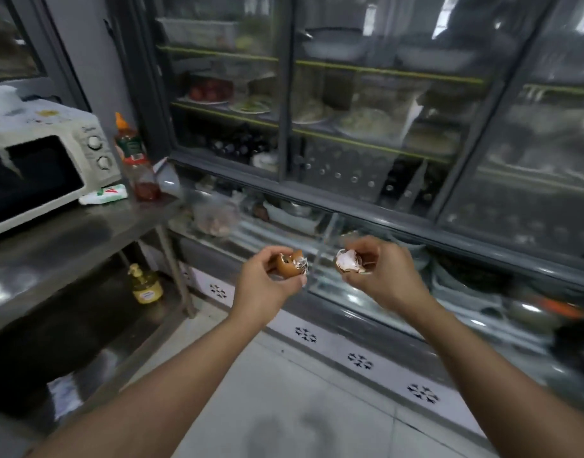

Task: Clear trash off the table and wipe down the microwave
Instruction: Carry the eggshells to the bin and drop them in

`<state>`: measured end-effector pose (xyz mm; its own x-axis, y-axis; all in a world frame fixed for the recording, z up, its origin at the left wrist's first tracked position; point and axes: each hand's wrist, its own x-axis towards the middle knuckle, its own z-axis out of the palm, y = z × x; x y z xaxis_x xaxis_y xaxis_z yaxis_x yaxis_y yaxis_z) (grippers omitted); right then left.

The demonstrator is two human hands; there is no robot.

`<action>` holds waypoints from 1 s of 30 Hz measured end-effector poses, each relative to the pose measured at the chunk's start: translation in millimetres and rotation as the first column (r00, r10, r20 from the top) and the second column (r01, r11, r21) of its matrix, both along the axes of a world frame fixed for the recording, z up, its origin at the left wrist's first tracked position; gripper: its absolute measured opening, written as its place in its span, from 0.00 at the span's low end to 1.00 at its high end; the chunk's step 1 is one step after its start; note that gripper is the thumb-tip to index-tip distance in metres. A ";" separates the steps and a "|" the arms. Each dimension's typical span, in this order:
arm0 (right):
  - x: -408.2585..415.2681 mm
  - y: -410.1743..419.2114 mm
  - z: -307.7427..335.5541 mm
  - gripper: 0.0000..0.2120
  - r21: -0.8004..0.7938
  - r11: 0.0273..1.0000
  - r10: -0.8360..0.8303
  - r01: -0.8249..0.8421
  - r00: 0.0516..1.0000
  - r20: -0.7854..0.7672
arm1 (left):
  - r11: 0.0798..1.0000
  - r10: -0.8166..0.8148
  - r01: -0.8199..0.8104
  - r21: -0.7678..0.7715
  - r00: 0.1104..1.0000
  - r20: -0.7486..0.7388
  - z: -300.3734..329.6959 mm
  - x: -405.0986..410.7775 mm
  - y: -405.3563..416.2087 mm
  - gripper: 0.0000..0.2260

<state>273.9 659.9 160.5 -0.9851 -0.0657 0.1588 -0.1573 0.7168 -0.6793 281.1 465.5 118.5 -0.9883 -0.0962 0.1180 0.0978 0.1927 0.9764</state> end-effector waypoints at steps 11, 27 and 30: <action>115.3 213.1 0.0 0.19 -0.022 0.929 -0.370 0.370 0.929 -0.004 | 0.927 -0.375 0.375 -0.031 0.927 0.004 7.4 48.3 233.1 0.18; 207.3 446.6 -2.5 0.18 0.000 0.580 -0.815 0.815 0.580 0.001 | 0.564 -0.826 0.825 -0.031 0.564 -0.006 3.4 53.8 527.7 0.18; 226.7 476.9 -4.8 0.18 0.002 0.514 -0.858 0.858 0.514 -0.011 | 0.496 -0.868 0.868 -0.031 0.496 -0.008 0.1 61.2 574.0 0.18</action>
